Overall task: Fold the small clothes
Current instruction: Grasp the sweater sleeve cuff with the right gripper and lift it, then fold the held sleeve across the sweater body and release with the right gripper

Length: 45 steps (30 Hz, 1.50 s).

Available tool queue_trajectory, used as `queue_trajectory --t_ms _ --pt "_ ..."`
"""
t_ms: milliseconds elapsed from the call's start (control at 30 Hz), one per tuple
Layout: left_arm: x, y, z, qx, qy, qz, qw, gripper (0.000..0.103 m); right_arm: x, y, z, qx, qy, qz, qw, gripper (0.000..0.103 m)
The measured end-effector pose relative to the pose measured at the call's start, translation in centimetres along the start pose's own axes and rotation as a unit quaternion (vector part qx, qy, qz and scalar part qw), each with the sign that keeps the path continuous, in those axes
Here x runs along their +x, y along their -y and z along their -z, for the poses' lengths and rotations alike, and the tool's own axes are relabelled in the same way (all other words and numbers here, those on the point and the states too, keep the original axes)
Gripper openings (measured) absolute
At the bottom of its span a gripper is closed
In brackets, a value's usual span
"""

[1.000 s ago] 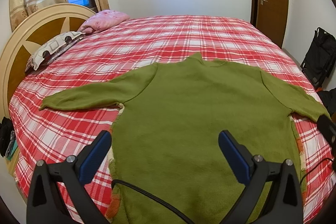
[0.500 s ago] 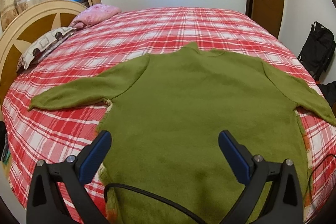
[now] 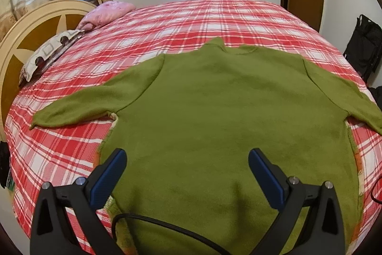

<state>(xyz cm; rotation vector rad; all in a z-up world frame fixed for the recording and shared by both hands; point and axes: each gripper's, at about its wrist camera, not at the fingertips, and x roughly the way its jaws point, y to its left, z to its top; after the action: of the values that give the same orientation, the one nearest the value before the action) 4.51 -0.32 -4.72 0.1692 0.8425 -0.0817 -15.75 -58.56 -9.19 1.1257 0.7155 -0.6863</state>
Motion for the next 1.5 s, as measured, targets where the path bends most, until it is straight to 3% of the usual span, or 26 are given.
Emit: queue_trajectory --t_ms 167,233,300,433,567,700,900,933,1067,1167,1300,1367,1467,1500 --pt "0.7 -0.6 -0.3 -0.008 -0.006 0.001 1.0000 0.103 1.7 0.7 -0.8 0.027 0.024 0.011 0.999 0.061" --pt "0.7 -0.9 -0.4 -0.004 -0.002 -0.002 1.0000 0.103 1.6 0.0 -0.9 -0.001 0.040 0.011 0.999 0.029" --pt "0.8 -1.4 -0.4 -0.005 0.001 -0.006 1.0000 0.103 0.7 -1.3 -1.0 -0.048 0.063 0.046 0.996 0.011" --pt "0.8 -2.9 -0.6 -0.021 0.001 -0.009 0.9997 0.103 -2.5 -4.9 -0.4 -0.127 0.126 0.064 0.982 0.008" --pt "0.5 -4.6 -0.8 -0.038 0.011 -0.012 0.9992 0.103 -6.2 -11.6 2.0 -0.222 0.164 0.027 0.961 0.007" --pt "0.4 -6.6 -1.0 -0.062 0.022 -0.018 0.9977 0.103 -8.3 -21.8 8.5 -0.342 0.150 -0.061 0.926 0.005" --pt "-0.2 -9.6 -1.0 -0.088 0.038 -0.029 0.9950 0.103 -3.8 -33.7 22.9 -0.467 0.041 -0.176 0.866 0.005" --pt "-0.3 -10.2 -1.0 -0.093 0.041 -0.031 0.9944 0.103 -2.4 -35.0 25.6 -0.486 0.021 -0.186 0.854 0.005" --pt "-0.5 -12.8 -0.5 -0.108 0.046 -0.045 0.9921 0.103 4.0 -37.2 34.4 -0.528 -0.054 -0.190 0.826 0.005" --pt "-0.3 -14.6 0.1 -0.110 0.049 -0.063 0.9907 0.103 7.6 -37.4 39.1 -0.556 -0.079 -0.191 0.805 0.005" --pt "1.0 -16.5 0.7 -0.116 0.038 -0.074 0.9897 0.103 10.3 -37.3 42.4 -0.565 -0.132 -0.194 0.791 0.006" --pt "1.6 -17.3 0.9 -0.124 0.030 -0.073 0.9891 0.103 11.1 -37.5 43.2 -0.573 -0.154 -0.193 0.781 0.012" --pt "2.3 -18.3 1.1 -0.140 0.024 -0.066 0.9876 0.103 10.9 -37.3 43.0 -0.540 -0.205 -0.246 0.779 0.051" --pt "2.4 -18.4 1.1 -0.144 0.023 -0.064 0.9873 0.103 10.4 -37.2 42.5 -0.519 -0.223 -0.274 0.779 0.070"
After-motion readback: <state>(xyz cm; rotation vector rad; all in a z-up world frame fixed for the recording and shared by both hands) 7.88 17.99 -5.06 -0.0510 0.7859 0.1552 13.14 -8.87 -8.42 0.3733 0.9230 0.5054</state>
